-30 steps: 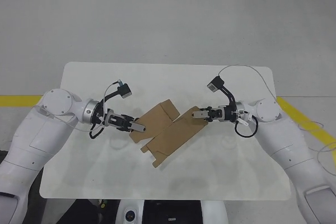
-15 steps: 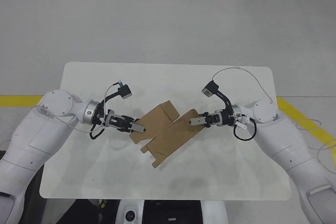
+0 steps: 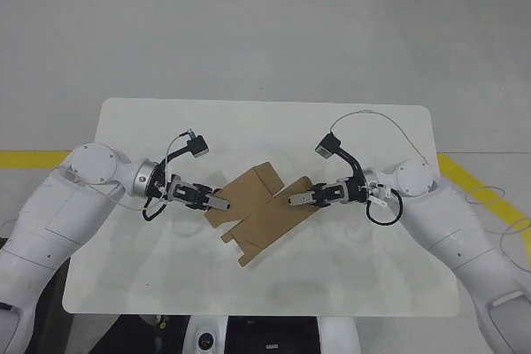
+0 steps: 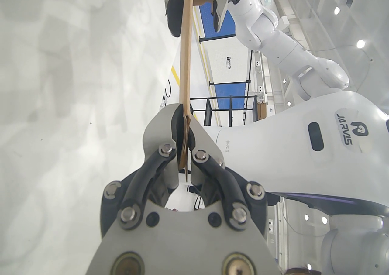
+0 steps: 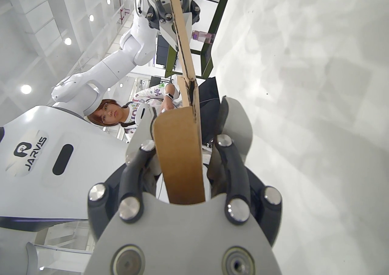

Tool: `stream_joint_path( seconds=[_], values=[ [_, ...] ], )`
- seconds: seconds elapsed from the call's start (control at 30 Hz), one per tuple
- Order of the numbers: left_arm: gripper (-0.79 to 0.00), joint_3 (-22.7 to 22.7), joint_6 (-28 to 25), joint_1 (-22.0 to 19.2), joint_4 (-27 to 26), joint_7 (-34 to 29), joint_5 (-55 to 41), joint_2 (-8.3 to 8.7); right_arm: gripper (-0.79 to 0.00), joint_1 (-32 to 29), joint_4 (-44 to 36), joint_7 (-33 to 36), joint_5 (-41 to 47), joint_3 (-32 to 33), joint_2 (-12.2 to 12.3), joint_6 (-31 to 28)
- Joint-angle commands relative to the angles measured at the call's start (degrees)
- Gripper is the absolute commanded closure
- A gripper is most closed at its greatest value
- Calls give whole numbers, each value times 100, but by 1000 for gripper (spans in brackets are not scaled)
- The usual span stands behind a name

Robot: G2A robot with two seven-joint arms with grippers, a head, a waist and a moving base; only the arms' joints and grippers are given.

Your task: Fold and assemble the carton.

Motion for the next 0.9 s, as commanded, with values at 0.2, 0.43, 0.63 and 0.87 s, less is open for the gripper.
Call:
stream_joint_path(
  seconds=[0.2, 0.43, 0.63, 0.87],
  values=[
    [0, 133, -48, -88, 41, 48, -51, 40, 0, 48, -2, -25, 145, -128, 33, -24],
    [-785, 175, -99, -149, 153, 99, -230, 66, 0, 47, 12, -70, 285, -171, 51, -70],
    [-785, 127, -154, -211, 417, 155, -423, 54, 0, 56, 177, -236, 287, -134, 61, -235],
    [-785, -20, -442, -254, 895, 445, -437, 12, 0, 34, 552, -613, 212, 20, 78, -610]
  ],
)
